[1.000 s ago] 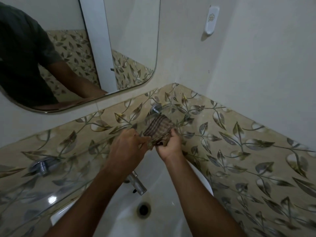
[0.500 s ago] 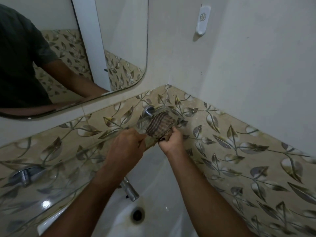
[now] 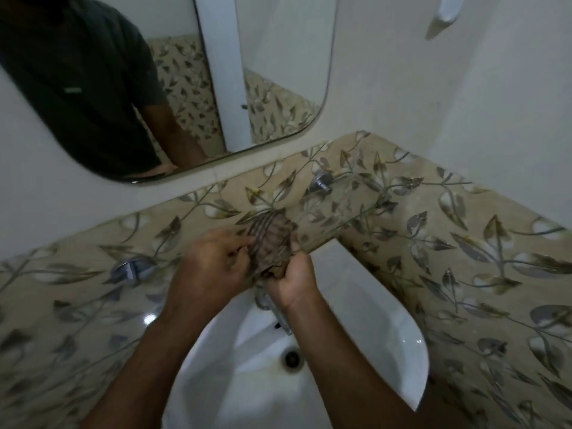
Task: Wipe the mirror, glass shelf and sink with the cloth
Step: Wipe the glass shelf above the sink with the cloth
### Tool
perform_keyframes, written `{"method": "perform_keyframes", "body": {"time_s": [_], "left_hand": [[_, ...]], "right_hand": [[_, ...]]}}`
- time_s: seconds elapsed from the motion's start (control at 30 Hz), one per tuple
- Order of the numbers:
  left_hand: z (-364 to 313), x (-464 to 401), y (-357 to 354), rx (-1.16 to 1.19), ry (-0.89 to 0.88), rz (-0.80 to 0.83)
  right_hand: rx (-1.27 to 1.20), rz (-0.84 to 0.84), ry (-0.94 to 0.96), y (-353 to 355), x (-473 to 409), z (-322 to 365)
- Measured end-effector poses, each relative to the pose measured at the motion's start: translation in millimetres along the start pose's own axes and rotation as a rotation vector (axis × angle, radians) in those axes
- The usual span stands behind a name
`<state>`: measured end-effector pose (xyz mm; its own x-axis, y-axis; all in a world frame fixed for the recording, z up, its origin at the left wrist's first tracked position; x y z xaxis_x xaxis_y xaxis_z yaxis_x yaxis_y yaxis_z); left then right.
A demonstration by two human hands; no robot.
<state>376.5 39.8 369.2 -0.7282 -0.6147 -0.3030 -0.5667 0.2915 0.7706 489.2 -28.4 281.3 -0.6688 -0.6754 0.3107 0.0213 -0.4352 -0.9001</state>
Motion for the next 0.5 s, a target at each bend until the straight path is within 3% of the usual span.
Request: {"method": "perform_keyframes", "body": {"time_s": [0.13, 0.37, 0.5], "left_hand": [[30, 13, 24, -0.003, 0.073, -0.008], [73, 41, 64, 0.019, 0.098, -0.093], [88, 59, 84, 0.037, 0.115, -0.141]], "right_hand": [[0.008, 0.090, -0.132, -10, 30, -50], [-0.044, -0.038, 0.030, -12, 24, -32], [0.071, 0.038, -0.097, -18, 45, -91]]}}
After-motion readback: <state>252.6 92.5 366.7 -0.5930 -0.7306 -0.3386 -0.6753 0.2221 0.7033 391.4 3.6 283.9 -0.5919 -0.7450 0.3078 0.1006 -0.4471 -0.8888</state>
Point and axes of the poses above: each hand's wrist, its own x-axis away from the middle knuckle, its own y-axis out of the back of the hand, z = x × y, the point moved 2 cm from there along -x, towards the middle knuckle, and after that the axes turned 11 degrees about y, right-handed, at the moved point
